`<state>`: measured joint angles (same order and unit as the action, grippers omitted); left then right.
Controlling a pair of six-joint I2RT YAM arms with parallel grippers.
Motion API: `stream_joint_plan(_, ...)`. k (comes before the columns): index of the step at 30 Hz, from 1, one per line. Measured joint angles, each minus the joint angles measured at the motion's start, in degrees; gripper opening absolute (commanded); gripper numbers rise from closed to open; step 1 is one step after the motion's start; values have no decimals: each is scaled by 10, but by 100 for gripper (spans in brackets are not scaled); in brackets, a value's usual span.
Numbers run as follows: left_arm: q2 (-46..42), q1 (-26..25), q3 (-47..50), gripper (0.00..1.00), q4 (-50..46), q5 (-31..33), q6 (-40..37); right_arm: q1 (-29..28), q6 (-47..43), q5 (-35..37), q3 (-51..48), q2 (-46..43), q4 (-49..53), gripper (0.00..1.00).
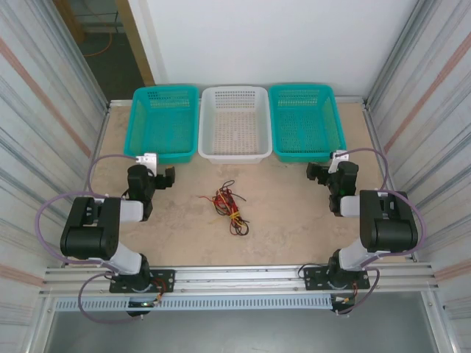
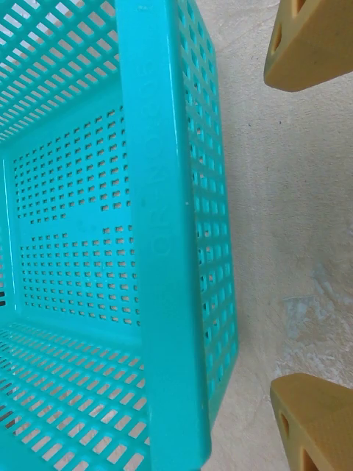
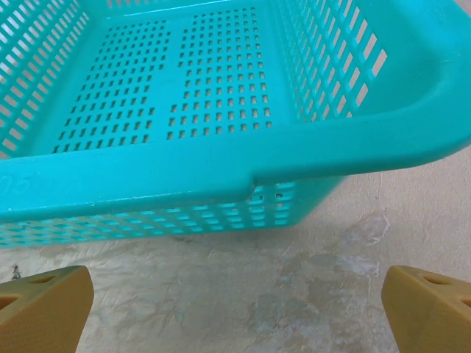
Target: Untangle the cables
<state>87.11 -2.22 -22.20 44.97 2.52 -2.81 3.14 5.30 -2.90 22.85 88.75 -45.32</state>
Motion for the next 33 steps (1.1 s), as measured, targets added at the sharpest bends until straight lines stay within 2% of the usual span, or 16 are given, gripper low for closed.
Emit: stream_joint_plan(33, 0, 0, -8, 98, -4, 0, 0, 0, 0, -1, 0, 0, 0, 99)
